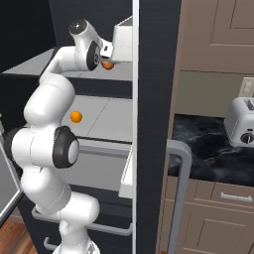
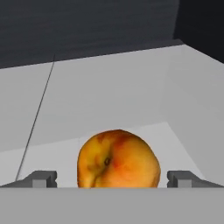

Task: Retrieve the peach and orange from the fridge and place them into the bowl on the dining table.

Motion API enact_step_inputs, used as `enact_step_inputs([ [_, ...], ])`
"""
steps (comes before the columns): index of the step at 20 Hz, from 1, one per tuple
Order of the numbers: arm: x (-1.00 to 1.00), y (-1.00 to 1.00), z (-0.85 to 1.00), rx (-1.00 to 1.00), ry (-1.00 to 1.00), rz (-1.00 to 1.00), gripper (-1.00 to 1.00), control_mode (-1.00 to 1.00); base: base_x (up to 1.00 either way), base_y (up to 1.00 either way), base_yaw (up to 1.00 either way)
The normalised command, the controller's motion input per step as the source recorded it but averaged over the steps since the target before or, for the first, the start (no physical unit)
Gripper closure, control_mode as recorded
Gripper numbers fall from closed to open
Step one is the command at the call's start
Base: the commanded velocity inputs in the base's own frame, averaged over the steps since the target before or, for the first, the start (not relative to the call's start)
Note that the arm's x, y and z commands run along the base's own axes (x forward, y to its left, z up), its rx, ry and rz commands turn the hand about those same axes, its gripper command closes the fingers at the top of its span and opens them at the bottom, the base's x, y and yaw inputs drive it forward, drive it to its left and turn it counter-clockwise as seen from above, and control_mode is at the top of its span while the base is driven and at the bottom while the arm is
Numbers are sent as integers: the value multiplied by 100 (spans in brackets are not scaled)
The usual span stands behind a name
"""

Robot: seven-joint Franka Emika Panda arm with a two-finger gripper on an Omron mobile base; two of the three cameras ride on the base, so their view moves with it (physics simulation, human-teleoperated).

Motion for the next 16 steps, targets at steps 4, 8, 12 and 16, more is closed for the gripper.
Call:
enact_step_inputs([
  [4,17,0,-1,0,0,-2,-100,-100,0,0,0],
  [8,1,0,-5,0,2,-3,-100,-100,0,0,0],
  [12,0,0,-16,0,7,-5,-100,-100,0,0,0],
  [16,0,-3,-20,0,5,-5,-100,-100,0,0,0],
])
